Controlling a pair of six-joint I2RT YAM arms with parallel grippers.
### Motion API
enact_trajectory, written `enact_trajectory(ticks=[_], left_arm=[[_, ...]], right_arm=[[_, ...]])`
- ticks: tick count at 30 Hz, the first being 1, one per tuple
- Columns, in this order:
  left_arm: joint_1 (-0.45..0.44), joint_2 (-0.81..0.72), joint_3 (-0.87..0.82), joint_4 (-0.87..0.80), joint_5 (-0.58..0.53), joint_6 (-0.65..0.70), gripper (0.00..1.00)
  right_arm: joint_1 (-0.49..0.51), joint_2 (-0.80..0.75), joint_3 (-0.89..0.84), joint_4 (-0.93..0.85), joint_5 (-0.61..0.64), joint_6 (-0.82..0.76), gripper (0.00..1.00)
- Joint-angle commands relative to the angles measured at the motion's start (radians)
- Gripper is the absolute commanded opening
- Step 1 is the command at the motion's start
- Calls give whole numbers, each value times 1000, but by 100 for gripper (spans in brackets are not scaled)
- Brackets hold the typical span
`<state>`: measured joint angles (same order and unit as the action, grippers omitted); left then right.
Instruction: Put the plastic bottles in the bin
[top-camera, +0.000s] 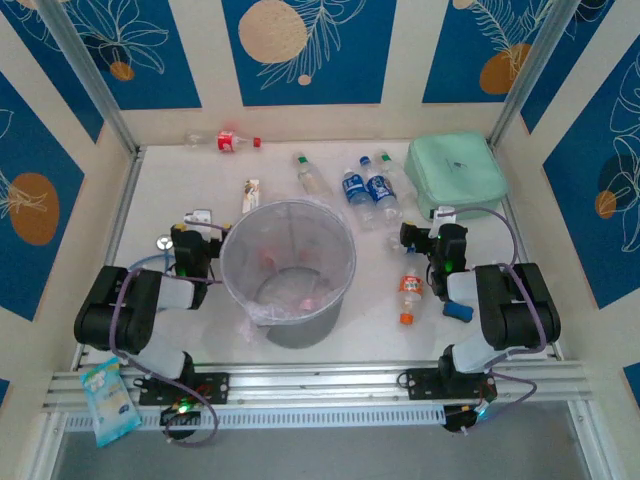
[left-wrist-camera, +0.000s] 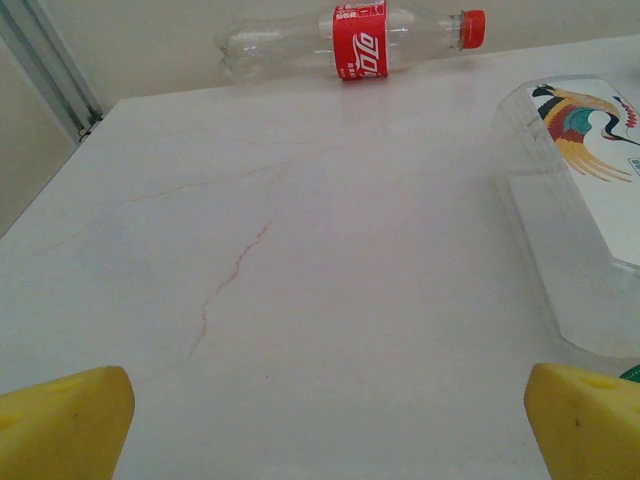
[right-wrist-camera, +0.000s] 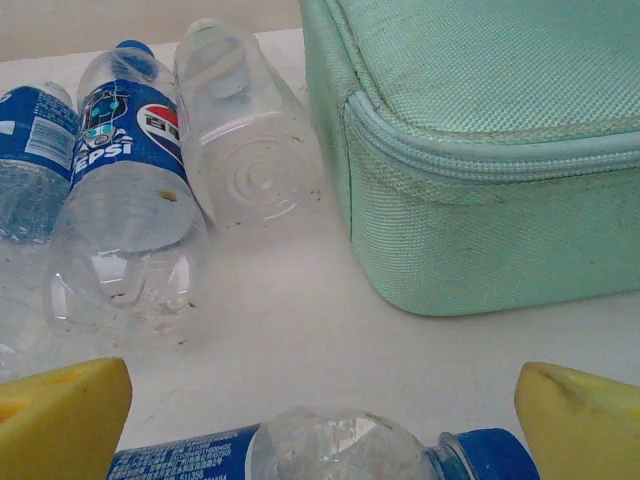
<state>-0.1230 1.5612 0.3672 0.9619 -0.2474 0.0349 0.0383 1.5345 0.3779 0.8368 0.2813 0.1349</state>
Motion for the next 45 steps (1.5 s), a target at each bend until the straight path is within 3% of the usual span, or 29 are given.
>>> enact_trajectory(ticks=[1,30,34,37,40,43,45], left_arm=[[13,8,-13,31,-13,-7,100],[20,7,-7,17,6,-13,100],[21,-60,57,-148,3,-12,99],[22,-138,186,-437,-32,-22,99],[20,-237,240,-490,-68,-45,99],[23,-269,398,-682,-129,-159,99],[25,-217,552,-849,-114,-244,99]], right_arm=[[-5,-13,16,13,5,9,99],[-15,-13,21,2,-15,13,99],[-14,-16,16,10,-16,12,99],[-16,-71,73,-133,-32,6,99],[-7,-154,222,-456,-29,3,99],[21,-215,338,-672,-24,22,99],[39,-251,405,-811,-15,90,99]])
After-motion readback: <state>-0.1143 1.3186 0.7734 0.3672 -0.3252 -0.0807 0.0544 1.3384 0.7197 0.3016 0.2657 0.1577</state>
